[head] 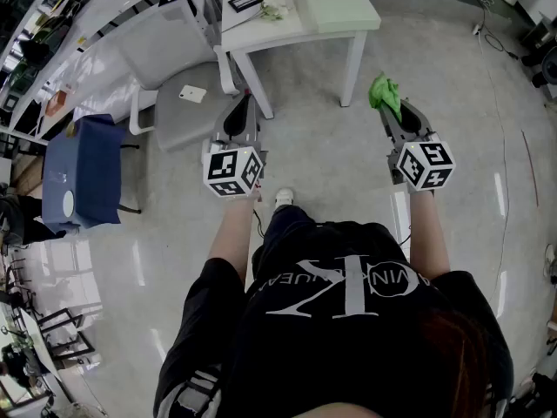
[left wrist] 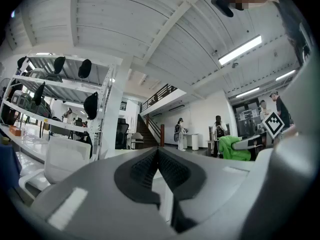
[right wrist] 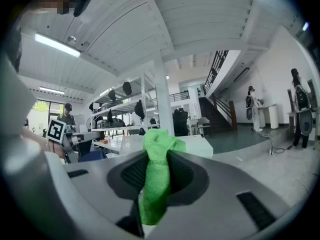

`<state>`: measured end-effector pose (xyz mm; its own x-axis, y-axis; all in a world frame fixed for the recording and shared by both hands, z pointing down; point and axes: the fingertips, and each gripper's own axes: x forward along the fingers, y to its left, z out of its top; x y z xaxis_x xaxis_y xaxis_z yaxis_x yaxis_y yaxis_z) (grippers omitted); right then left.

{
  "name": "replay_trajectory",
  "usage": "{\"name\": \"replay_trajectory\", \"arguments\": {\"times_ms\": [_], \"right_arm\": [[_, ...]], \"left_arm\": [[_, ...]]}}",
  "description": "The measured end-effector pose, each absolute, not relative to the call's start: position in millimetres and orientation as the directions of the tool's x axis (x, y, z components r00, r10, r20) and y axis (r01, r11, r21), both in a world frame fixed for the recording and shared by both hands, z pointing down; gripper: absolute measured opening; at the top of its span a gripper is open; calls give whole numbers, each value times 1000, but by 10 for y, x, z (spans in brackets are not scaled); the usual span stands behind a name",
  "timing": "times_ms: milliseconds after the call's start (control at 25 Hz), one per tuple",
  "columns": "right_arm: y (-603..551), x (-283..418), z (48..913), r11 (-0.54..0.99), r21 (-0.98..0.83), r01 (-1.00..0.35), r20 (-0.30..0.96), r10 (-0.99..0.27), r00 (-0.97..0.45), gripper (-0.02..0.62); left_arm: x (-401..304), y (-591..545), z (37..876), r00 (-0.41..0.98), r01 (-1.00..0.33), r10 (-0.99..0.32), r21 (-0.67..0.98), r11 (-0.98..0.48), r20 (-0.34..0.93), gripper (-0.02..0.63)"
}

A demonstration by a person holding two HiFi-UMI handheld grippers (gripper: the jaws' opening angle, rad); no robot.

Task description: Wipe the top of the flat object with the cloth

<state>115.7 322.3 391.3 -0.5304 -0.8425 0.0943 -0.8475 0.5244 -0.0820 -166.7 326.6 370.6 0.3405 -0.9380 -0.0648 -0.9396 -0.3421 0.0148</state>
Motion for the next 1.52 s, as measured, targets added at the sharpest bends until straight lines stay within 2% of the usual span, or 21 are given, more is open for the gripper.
{"name": "replay_trajectory", "arguments": {"times_ms": [680,1120,1520], "right_arm": [[2938,1612,4117,459,-117,-881,125,-873,-472,77],[1577,1506,4160,429,-154,-890,143,-882,-449,77],[331,1196,4277,407,-167,-898,235,-868,-437,77]], "left_arm": [[-1471,2809,4034,360,-933,-932,36,-359,31,6],[-1391,1346,4297,442,-897,-891,62,-438,105,8],[-1273,-21,4440,532,-846,-836,65,-529,133,8]]}}
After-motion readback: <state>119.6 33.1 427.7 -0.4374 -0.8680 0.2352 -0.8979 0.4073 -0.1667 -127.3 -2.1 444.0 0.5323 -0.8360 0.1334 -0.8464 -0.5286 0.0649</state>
